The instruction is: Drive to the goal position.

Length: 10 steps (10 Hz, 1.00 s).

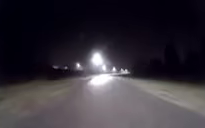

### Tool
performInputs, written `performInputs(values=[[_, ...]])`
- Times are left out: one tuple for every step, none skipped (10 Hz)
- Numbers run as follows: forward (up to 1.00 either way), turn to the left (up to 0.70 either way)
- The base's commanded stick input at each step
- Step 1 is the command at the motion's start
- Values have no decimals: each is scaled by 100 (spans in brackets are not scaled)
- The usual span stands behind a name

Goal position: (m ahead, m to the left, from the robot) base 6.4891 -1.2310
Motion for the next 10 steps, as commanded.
performInputs(values=[[100,5],[100,5],[100,5],[100,5],[100,5],[100,5],[100,5],[100,5],[100,5],[100,5]])
